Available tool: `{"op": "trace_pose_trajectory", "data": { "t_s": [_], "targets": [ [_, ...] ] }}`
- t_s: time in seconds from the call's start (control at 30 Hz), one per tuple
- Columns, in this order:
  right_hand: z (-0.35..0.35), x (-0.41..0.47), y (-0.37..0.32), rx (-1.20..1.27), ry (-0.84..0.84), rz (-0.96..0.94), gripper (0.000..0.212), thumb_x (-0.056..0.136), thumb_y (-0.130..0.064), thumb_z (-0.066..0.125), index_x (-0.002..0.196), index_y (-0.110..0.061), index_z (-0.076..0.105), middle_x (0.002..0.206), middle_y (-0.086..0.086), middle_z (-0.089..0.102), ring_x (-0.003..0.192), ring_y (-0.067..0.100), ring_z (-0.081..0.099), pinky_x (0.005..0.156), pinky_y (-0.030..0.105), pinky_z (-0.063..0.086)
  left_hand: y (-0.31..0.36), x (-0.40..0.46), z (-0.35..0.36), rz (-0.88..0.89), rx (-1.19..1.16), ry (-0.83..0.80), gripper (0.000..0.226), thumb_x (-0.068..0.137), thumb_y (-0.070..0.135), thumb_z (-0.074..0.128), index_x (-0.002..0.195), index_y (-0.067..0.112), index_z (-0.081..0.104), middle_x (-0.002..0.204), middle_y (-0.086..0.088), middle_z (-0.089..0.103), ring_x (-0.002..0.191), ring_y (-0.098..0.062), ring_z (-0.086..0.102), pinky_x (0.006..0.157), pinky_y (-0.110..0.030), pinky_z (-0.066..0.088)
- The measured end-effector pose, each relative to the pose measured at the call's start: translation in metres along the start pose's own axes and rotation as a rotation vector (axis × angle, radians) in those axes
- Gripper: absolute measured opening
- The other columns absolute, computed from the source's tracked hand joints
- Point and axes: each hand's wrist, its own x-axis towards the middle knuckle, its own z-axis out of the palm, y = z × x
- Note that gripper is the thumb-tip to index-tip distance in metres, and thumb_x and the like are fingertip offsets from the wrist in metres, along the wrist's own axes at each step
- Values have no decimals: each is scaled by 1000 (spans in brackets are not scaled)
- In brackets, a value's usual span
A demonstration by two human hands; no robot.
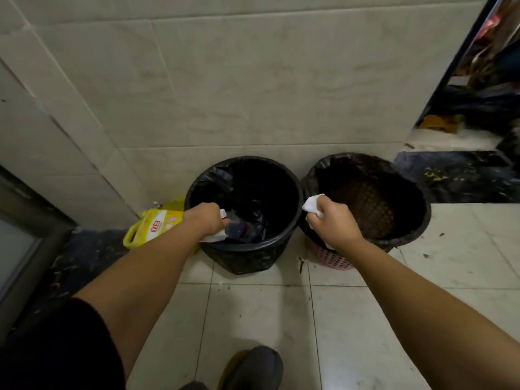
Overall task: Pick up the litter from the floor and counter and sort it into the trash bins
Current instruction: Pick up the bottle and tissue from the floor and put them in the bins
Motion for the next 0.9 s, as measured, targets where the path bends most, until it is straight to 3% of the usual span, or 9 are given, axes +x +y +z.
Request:
{"op": "trace_pose_trajectory", "data": {
  "t_s": [0.23, 0.37, 0.4, 0.47, 0.57, 0.67, 0.77, 0.9],
  "targets": [
    [-43, -7, 5, -47, 69, 35, 34, 91, -23, 53, 114, 1, 50, 99, 23, 66, 87, 40, 62, 63, 32, 41, 12, -24, -54, 1, -102, 94, 50, 92, 44, 53, 111, -1, 59, 119, -23, 62, 110, -38, 58, 84, -37, 46],
    [-101, -24, 9, -74, 139, 61, 31, 90, -24, 54, 110, 0, 51, 102, 25, 66, 89, 40, 61, 64, 32, 39, 66, -42, -86, 114, -217, 166, 42, 92, 40, 54, 71, 4, 53, 110, -30, 64, 88, -37, 57, 73, -37, 42],
    [-116, -28, 12, -77, 153, 74, 23, 90, -23, 54, 103, -4, 52, 101, 25, 66, 90, 40, 61, 64, 32, 38, 87, -47, -92, 152, -216, 178, 43, 92, 42, 53, 72, 3, 55, 112, -30, 64, 93, -38, 59, 78, -38, 45],
    [-140, -31, 21, -81, 171, 114, 11, 89, -21, 54, 91, -11, 49, 102, 26, 66, 92, 41, 61, 66, 32, 38, 131, -51, -101, 232, -234, 198, 48, 92, 45, 51, 102, 0, 64, 123, -27, 61, 110, -39, 59, 89, -39, 47],
    [-157, -20, 43, -67, 167, 191, 8, 89, -18, 54, 91, -10, 53, 105, 24, 65, 97, 38, 60, 70, 30, 35, 199, -47, -102, 336, -293, 142, 52, 94, 42, 47, 128, 3, 52, 135, -21, 55, 120, -36, 54, 93, -39, 45],
    [-141, -1, 72, -40, 123, 265, 10, 89, -17, 53, 87, -12, 44, 90, 16, 55, 84, 30, 54, 69, 31, 37, 248, -22, -75, 393, -345, -12, 65, 92, 45, 45, 141, 5, 34, 139, -19, 49, 120, -36, 52, 91, -41, 44],
    [-109, 20, 104, -64, 77, 341, 11, 88, -16, 52, 86, -7, 46, 84, 14, 56, 82, 32, 57, 70, 42, 48, 277, 10, -38, 442, -282, -141, 70, 90, 43, 48, 143, 6, 21, 128, -20, 55, 108, -36, 57, 77, -38, 43],
    [-71, 51, 134, -113, -47, 446, 15, 88, -11, 53, 101, -3, 50, 108, 22, 59, 97, 35, 56, 80, 43, 47, 290, 56, 5, 514, -182, -216, 63, 90, 35, 52, 136, 3, 25, 118, -21, 58, 97, -36, 60, 70, -38, 43]
  ]
}}
